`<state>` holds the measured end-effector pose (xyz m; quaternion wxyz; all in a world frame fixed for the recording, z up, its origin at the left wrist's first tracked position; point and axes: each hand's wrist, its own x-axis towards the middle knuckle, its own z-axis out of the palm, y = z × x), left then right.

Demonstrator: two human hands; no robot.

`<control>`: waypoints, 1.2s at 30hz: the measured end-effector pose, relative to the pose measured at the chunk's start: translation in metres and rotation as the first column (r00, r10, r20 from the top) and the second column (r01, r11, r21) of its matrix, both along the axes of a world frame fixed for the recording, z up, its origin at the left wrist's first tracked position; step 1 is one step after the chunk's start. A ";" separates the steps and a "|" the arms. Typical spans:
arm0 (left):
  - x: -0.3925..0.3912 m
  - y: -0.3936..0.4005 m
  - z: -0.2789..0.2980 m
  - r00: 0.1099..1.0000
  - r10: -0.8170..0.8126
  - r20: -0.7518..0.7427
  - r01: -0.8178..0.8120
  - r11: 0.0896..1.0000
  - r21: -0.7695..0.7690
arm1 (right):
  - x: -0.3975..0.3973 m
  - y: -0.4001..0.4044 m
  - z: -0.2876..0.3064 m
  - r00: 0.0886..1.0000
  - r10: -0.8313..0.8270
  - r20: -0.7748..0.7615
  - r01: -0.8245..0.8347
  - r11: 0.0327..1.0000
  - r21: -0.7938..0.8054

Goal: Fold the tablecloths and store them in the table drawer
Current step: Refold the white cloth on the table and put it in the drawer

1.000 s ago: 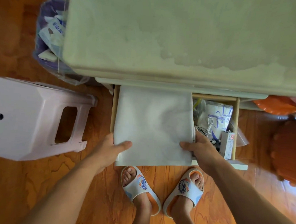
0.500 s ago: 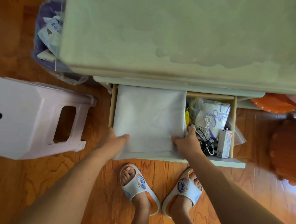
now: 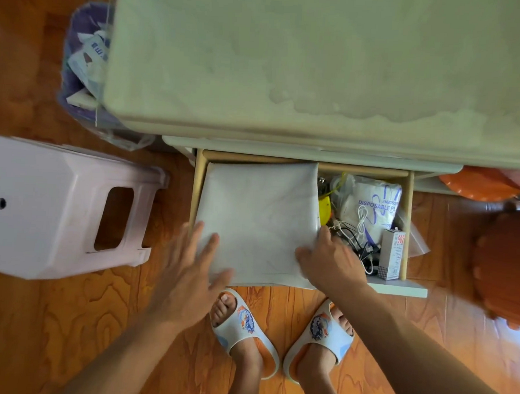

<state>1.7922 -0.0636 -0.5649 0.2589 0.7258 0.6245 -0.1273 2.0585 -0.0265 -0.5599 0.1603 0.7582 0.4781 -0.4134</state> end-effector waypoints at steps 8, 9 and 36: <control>-0.007 0.005 -0.018 0.907 -0.398 -0.137 0.397 0.917 -0.037 | -0.009 0.035 -0.029 0.677 0.720 0.154 -0.681 0.533 0.502; -0.006 0.005 -0.018 0.916 -0.383 -0.122 0.382 0.924 -0.034 | -0.007 0.037 -0.044 0.653 0.743 0.146 -0.711 0.536 0.455; -0.018 0.155 -0.024 0.868 0.437 0.237 -0.240 0.785 -0.571 | 0.012 0.058 -0.051 0.935 -0.241 -0.259 0.263 0.963 0.054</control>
